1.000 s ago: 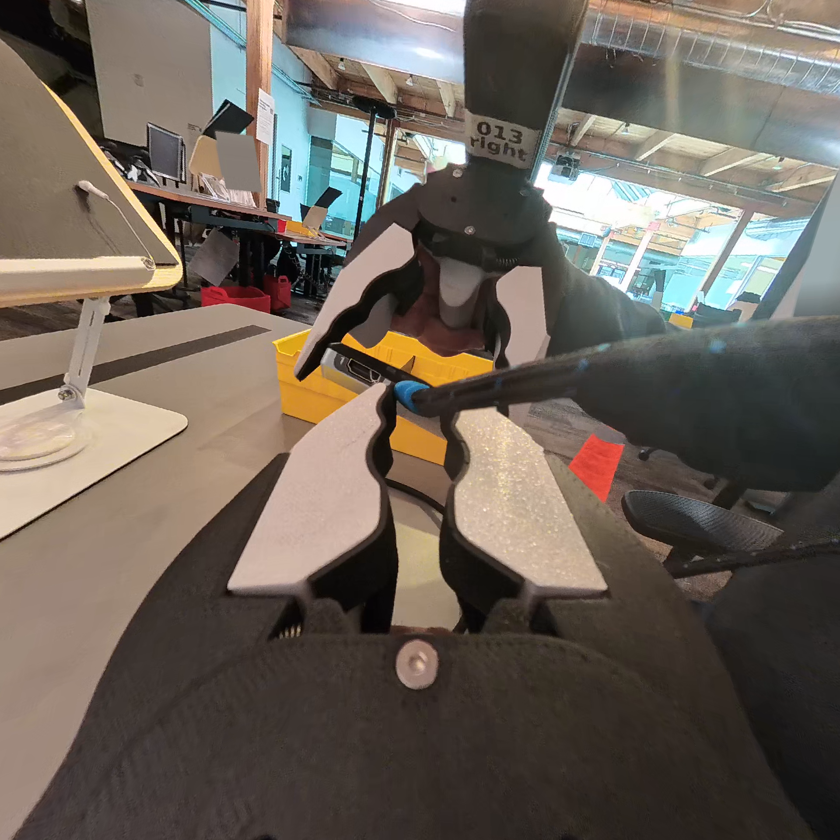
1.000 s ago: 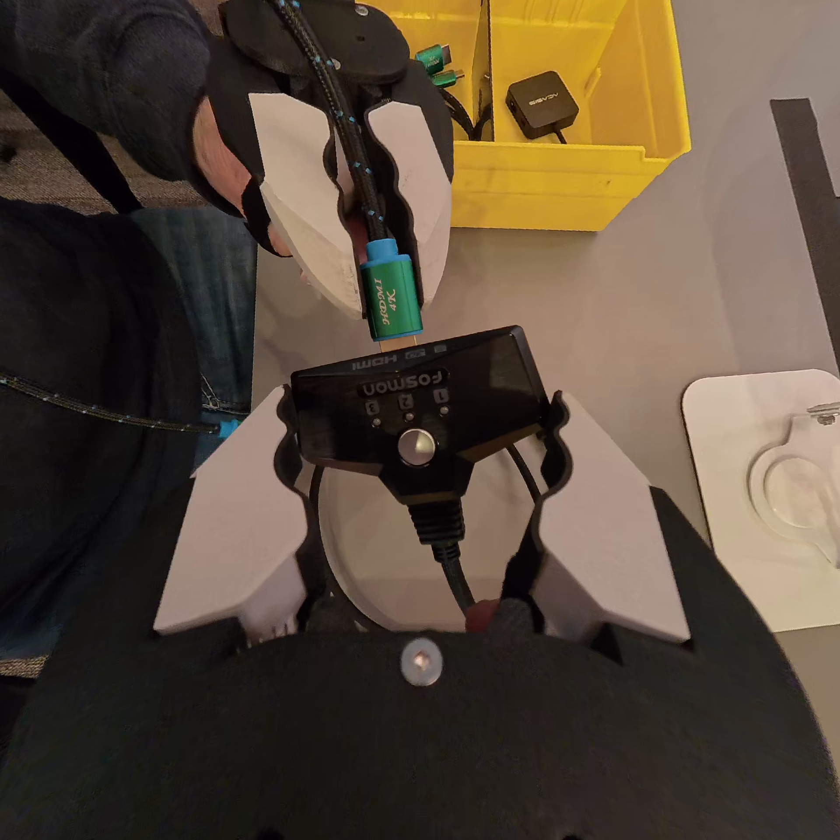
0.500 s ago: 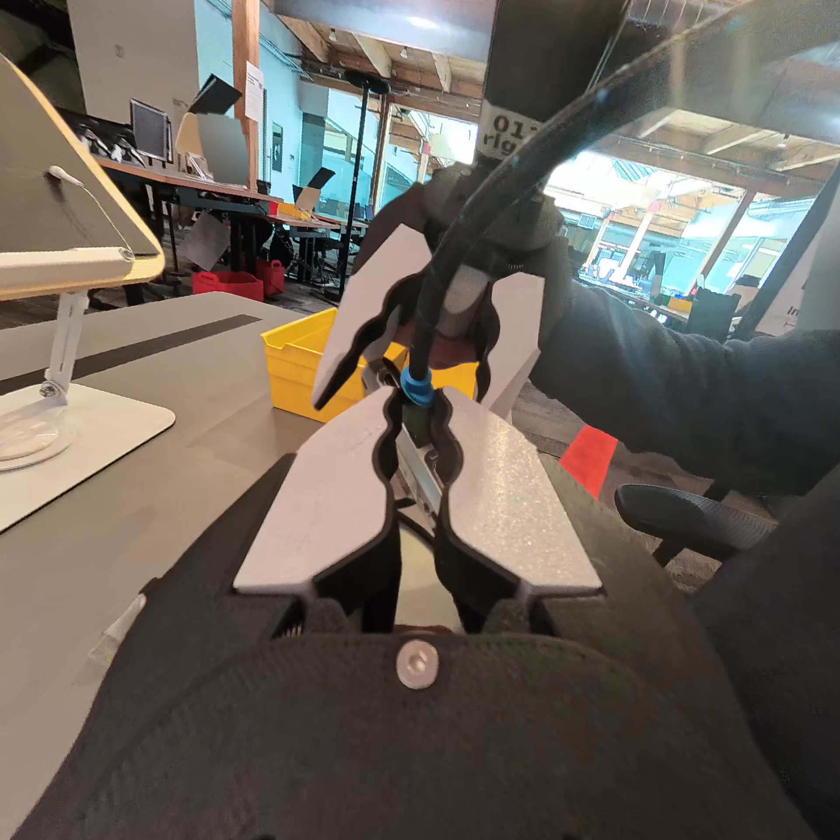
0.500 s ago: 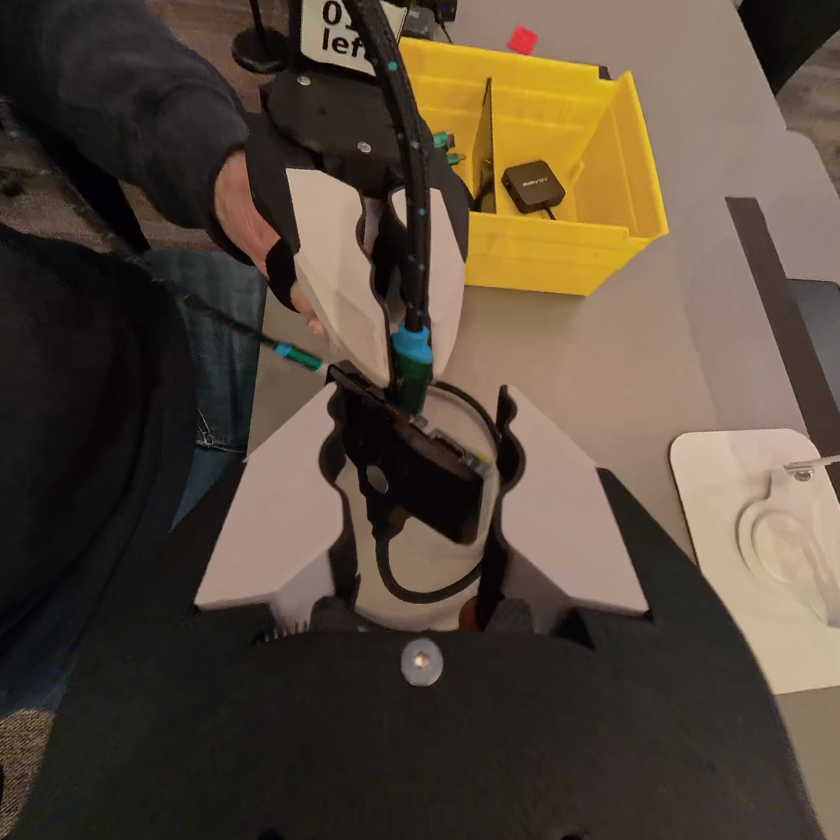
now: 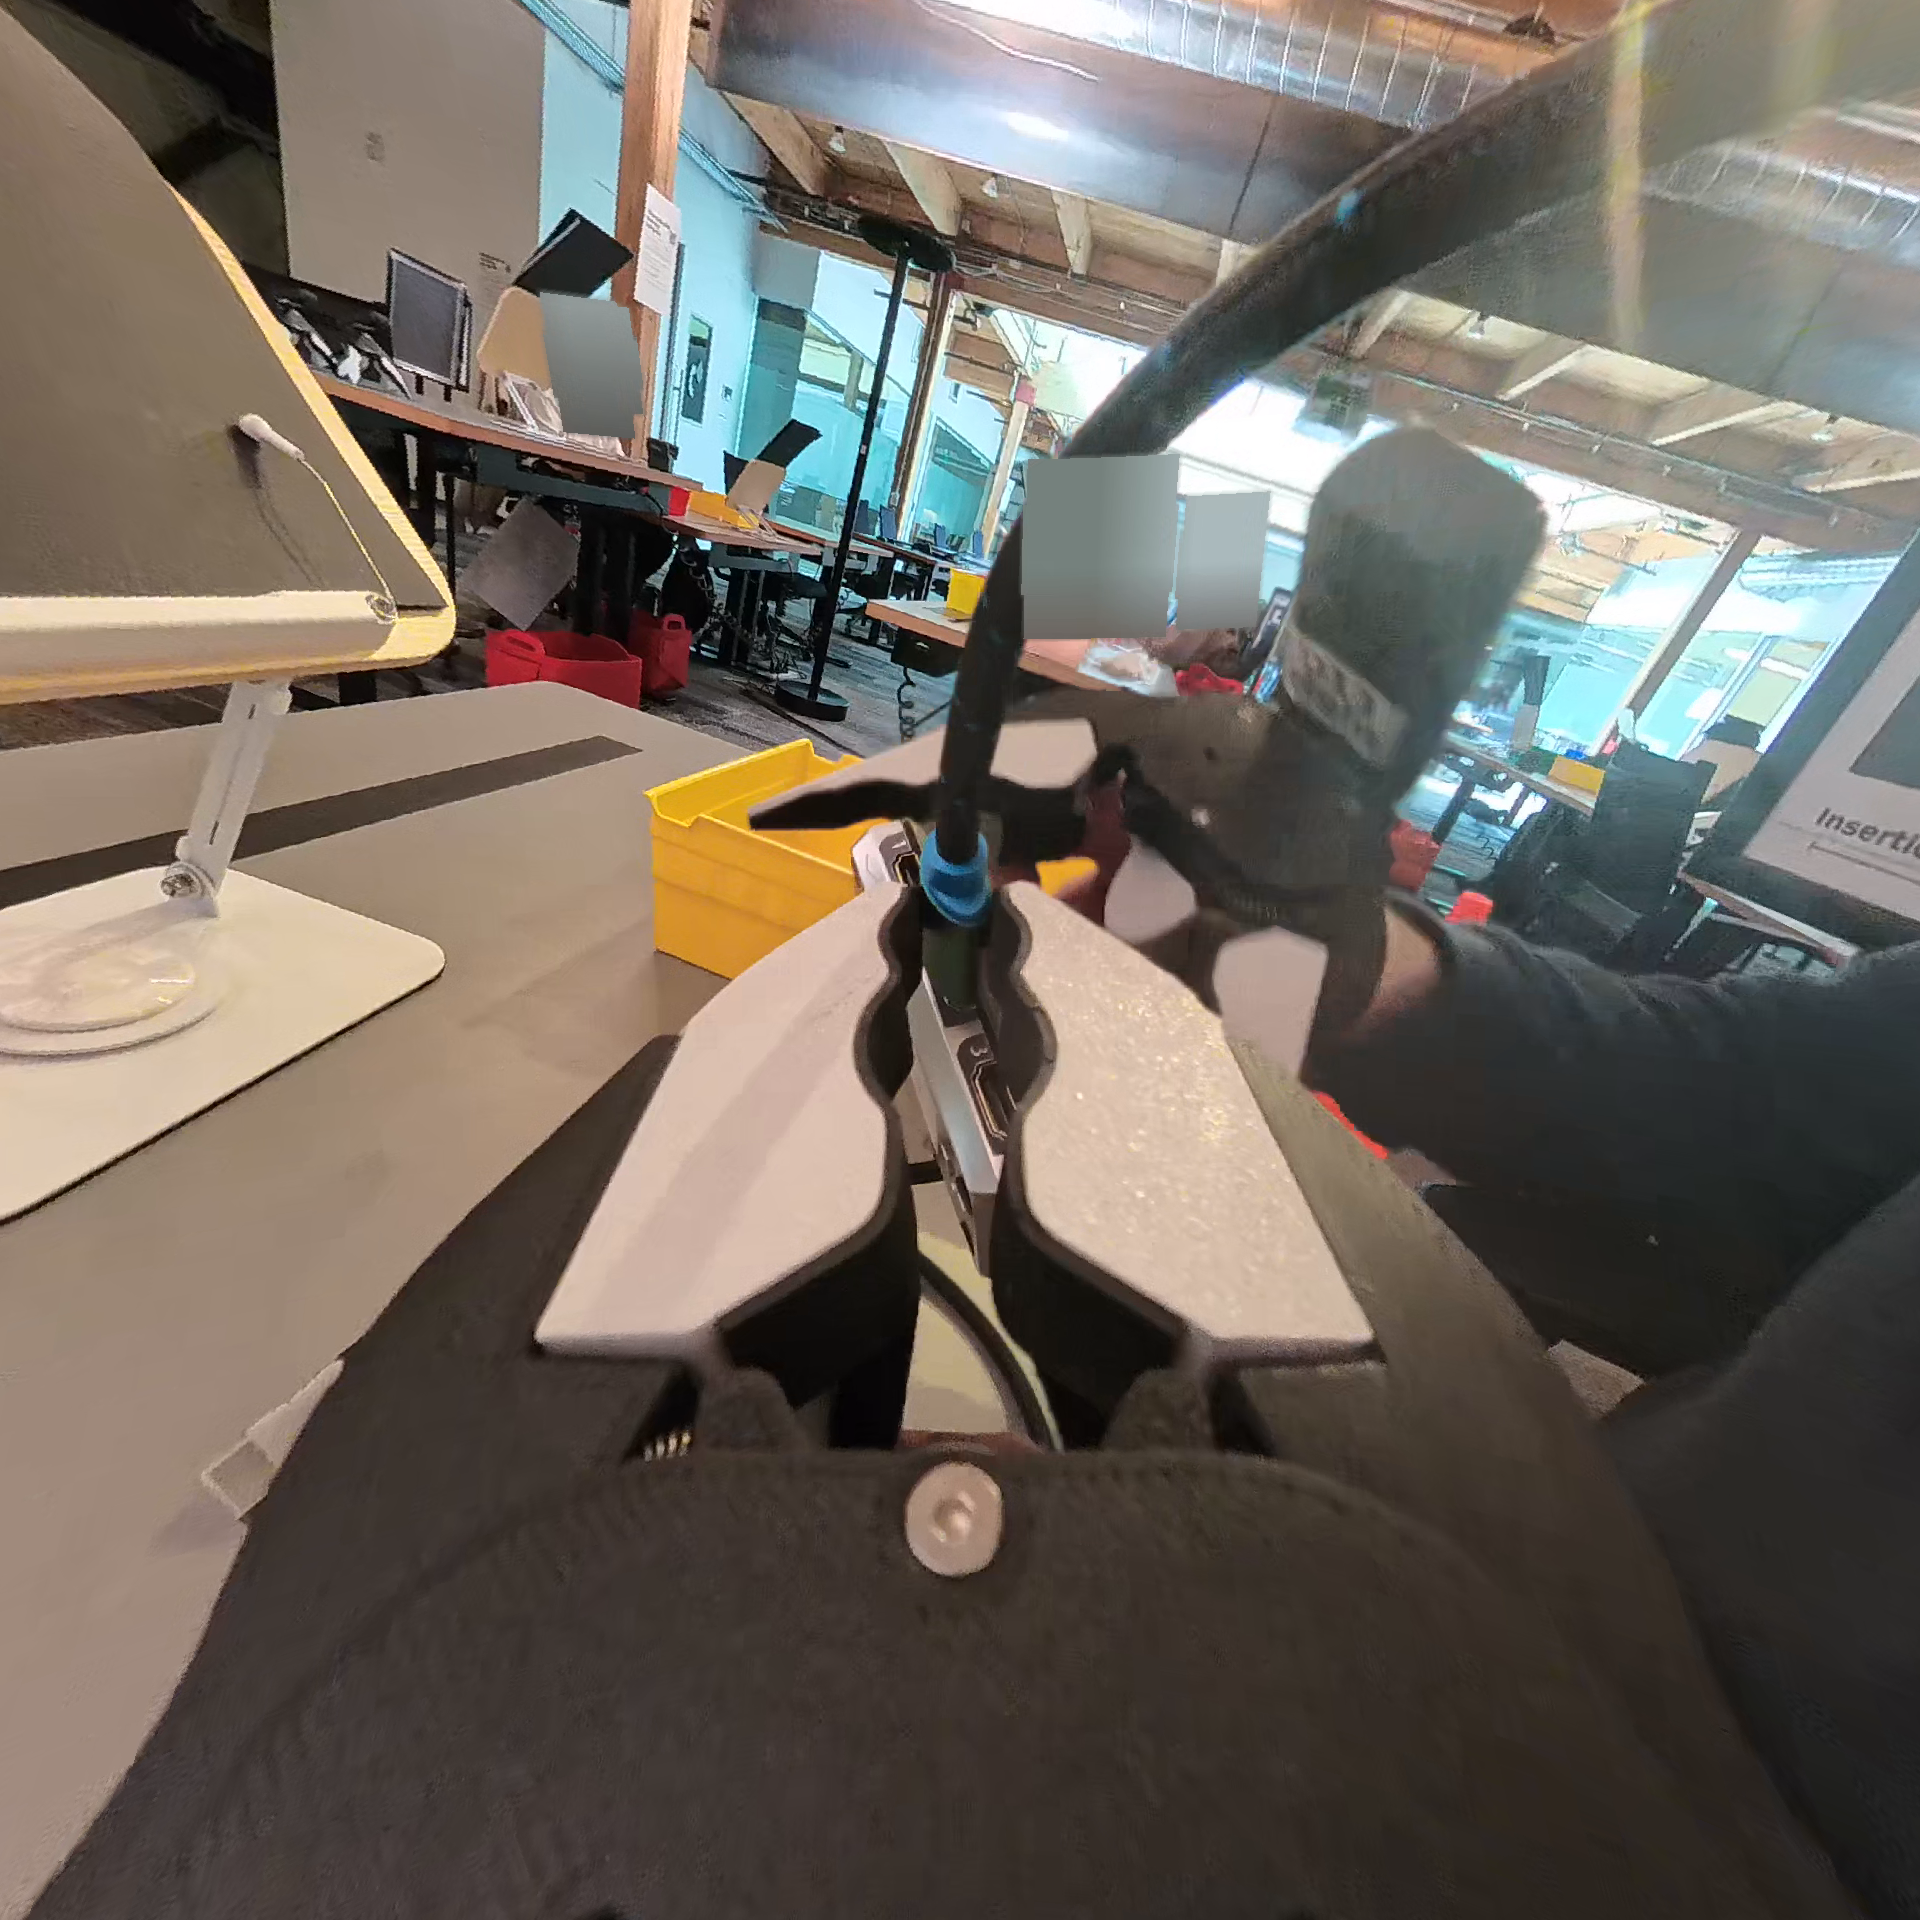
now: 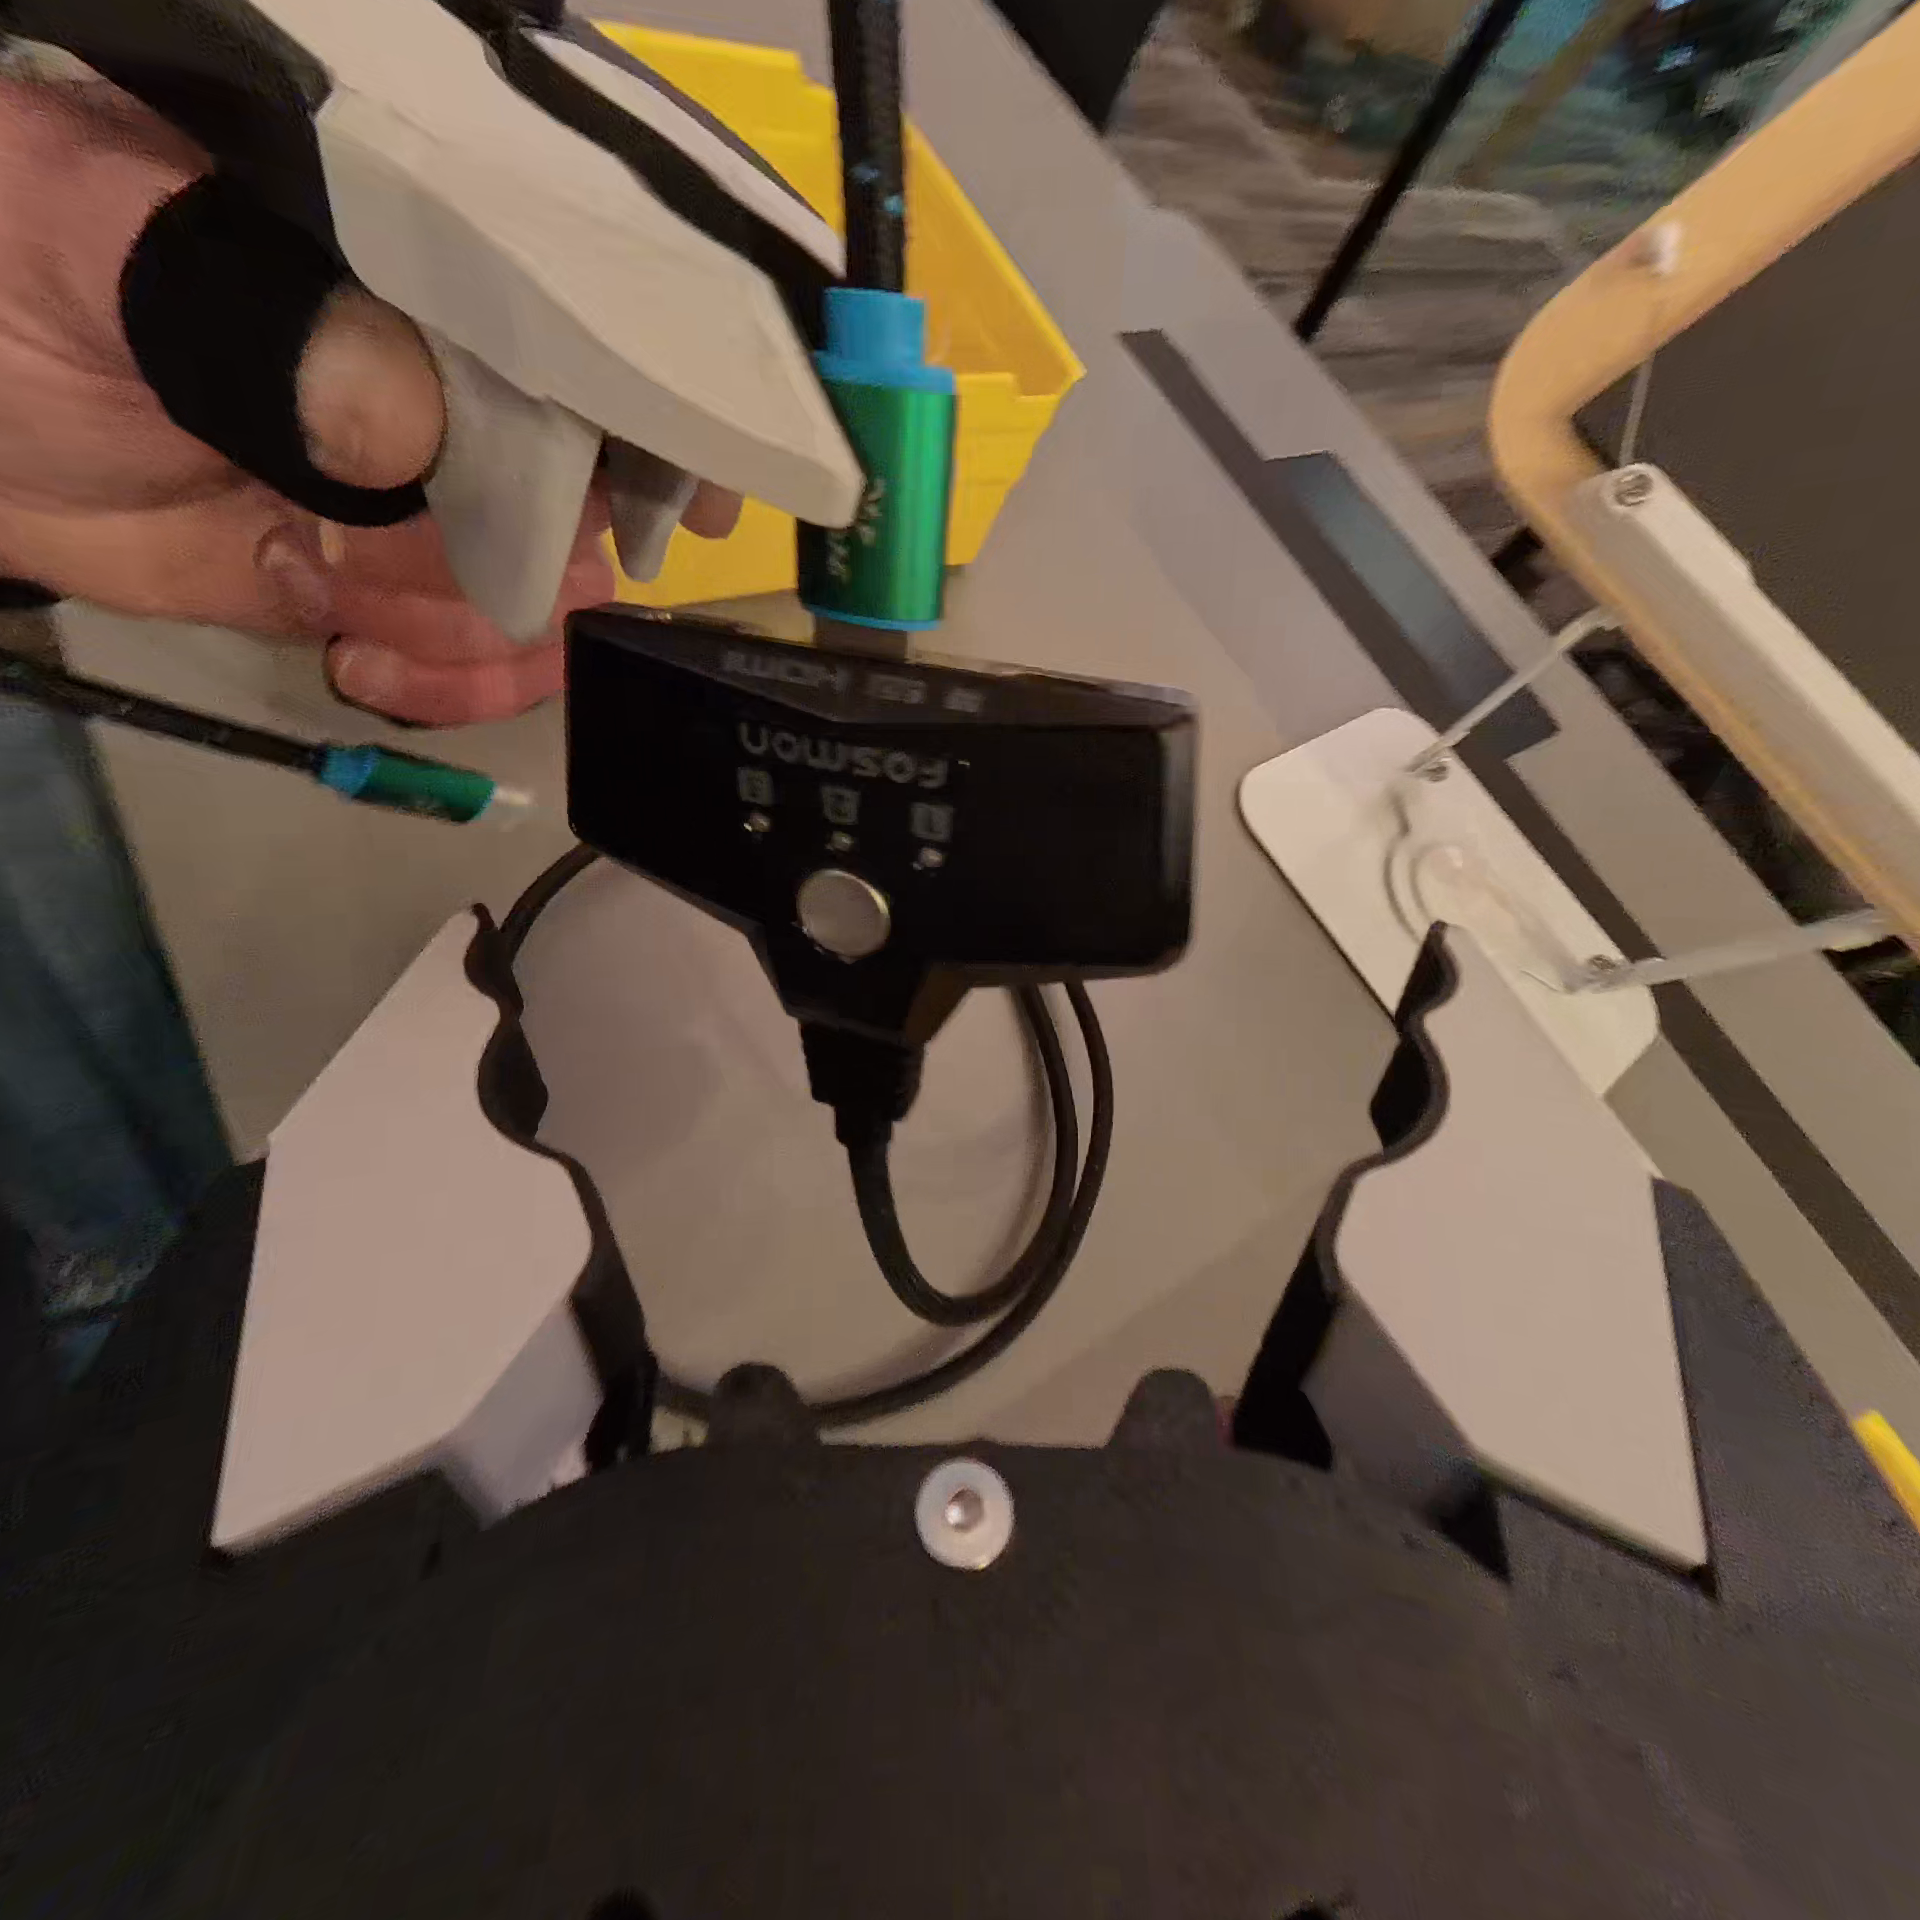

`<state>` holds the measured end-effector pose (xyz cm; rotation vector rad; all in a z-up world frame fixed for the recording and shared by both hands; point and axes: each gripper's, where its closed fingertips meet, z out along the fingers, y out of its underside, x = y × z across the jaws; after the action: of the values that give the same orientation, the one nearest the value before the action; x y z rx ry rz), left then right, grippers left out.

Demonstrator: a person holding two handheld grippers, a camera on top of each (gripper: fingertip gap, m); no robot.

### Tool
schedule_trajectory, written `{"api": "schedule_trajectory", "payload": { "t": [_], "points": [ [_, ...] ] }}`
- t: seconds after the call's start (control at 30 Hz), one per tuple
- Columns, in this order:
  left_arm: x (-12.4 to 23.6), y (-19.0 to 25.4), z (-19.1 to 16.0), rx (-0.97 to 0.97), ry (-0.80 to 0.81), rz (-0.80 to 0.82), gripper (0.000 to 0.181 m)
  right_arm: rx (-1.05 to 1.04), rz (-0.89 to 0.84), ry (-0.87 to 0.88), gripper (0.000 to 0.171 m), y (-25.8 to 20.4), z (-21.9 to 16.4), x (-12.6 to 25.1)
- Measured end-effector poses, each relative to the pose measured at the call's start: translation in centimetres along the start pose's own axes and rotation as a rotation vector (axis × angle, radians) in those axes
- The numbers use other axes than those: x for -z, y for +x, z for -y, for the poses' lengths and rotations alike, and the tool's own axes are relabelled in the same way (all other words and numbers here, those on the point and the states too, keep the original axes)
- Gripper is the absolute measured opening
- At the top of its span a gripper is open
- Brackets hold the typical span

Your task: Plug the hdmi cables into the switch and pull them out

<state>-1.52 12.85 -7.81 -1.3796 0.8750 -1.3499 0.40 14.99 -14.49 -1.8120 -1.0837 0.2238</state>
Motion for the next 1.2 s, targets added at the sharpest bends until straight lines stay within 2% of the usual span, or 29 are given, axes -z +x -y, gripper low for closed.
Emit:
{"api": "schedule_trajectory", "payload": {
  "t": [0.1,0.2,0.23,0.27,0.4,0.57,0.9,1.07,1.13,1.2],
  "points": [
    [-0.3,0.2,0.1,0.008,0.003,0.004,0.012,-0.089,-0.090,0.050,0.158,-0.2,0.2,-1.1],
    [-0.6,0.6,0.0,0.014,-0.002,0.014,0.011,-0.081,-0.233,0.075,0.153,0.9,0.4,-1.5],
    [-0.6,0.6,0.1,0.013,0.001,0.023,0.011,-0.096,-0.227,0.090,0.148,0.7,0.6,-1.7],
    [-0.6,0.6,0.3,0.013,0.005,0.022,0.011,-0.101,-0.192,0.105,0.133,0.1,0.9,-1.9],
    [-0.4,0.5,0.8,0.019,0.025,0.026,0.011,-0.104,-0.188,0.123,0.131,0.1,1.6,-1.9],
    [-0.1,0.4,0.9,-0.005,-0.003,0.005,0.011,-0.078,-0.015,0.081,0.131,-1.0,1.5,-1.7],
    [0.2,1.2,-0.2,-0.069,-0.085,-0.110,0.019,-0.101,0.606,-0.062,0.131,-4.8,0.2,0.8],
    [0.2,2.3,-1.1,-0.183,-0.139,-0.145,0.030,-0.019,0.754,-0.157,0.132,-5.6,-0.7,1.9],
    [0.1,2.6,-1.6,-0.210,-0.171,-0.157,0.030,0.017,0.783,-0.193,0.131,-5.6,-0.9,2.1],
    [0.2,2.4,-1.8,-0.224,-0.196,-0.152,0.022,0.043,0.814,-0.229,0.131,-5.8,-1.2,2.4]
  ]
}}
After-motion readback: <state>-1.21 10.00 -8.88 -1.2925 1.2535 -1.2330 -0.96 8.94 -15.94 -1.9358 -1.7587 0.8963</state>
